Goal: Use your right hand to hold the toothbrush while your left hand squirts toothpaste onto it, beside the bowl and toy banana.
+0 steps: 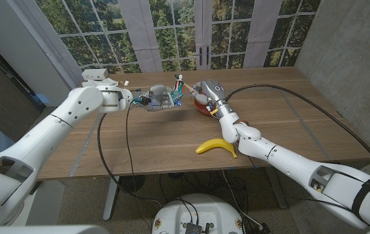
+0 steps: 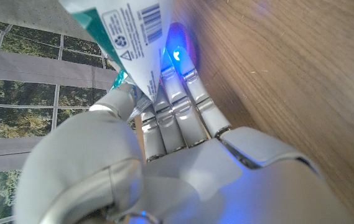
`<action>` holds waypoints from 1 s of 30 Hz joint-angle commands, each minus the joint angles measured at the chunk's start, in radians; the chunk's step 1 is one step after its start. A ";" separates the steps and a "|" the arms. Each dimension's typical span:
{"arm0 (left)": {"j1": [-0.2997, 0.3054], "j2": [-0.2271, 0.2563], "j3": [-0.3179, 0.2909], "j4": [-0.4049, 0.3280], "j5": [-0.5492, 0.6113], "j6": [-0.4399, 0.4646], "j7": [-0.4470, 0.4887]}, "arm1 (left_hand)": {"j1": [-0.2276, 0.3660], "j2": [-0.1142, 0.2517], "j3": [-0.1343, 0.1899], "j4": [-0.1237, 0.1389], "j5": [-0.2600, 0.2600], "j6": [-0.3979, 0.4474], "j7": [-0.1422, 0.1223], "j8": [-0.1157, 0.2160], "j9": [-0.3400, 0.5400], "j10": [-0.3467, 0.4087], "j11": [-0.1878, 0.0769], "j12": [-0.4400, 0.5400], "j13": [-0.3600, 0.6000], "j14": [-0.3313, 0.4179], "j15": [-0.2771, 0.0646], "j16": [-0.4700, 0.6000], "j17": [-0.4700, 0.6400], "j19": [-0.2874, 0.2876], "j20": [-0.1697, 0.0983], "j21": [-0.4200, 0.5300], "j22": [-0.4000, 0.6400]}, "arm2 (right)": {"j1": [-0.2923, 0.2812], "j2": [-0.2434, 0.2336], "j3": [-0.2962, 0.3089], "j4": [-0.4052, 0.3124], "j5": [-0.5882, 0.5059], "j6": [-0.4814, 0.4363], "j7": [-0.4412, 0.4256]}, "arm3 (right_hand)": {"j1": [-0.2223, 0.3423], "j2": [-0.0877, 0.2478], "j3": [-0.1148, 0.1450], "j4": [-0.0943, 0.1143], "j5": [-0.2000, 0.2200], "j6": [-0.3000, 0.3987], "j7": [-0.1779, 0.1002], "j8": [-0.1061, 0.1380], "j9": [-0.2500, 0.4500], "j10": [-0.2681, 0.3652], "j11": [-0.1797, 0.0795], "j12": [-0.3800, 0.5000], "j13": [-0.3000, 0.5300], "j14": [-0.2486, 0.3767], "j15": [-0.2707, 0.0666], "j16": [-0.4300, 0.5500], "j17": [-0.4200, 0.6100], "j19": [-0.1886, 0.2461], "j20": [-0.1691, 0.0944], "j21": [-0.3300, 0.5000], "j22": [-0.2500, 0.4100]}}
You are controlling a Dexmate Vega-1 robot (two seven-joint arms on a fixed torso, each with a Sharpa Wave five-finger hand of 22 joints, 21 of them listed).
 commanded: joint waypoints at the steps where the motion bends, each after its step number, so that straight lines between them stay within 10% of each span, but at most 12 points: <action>1: 0.026 -0.007 -0.004 -0.011 0.042 -0.078 -0.023 | 0.002 0.007 -0.004 0.006 0.006 0.092 0.078 -0.008 0.004 0.036 -0.039 -0.005 0.004 0.028 -0.083 -0.005 0.002 -0.013 -0.007 0.007 0.000 | 0.001 0.004 0.010 0.004 0.026 0.000 0.010 | 0.040 0.027 0.007 0.000 0.007 0.005 -0.003 0.005 0.005 0.031 -0.028 -0.003 0.005 0.009 -0.081 -0.002 0.005 -0.004 -0.081 0.008 0.000; 30: 0.049 -0.036 0.015 0.001 0.163 -0.235 -0.100 | -0.018 0.015 -0.004 0.011 0.006 0.082 0.060 -0.037 0.011 0.013 -0.051 -0.025 0.011 0.001 -0.085 -0.021 0.008 -0.052 -0.014 0.026 -0.006 | 0.006 0.005 0.018 0.012 0.061 0.004 0.032 | 0.039 0.029 0.011 -0.001 0.006 0.001 -0.001 0.000 0.006 0.030 -0.029 -0.009 0.009 0.010 -0.080 -0.009 0.015 -0.010 -0.078 0.022 -0.001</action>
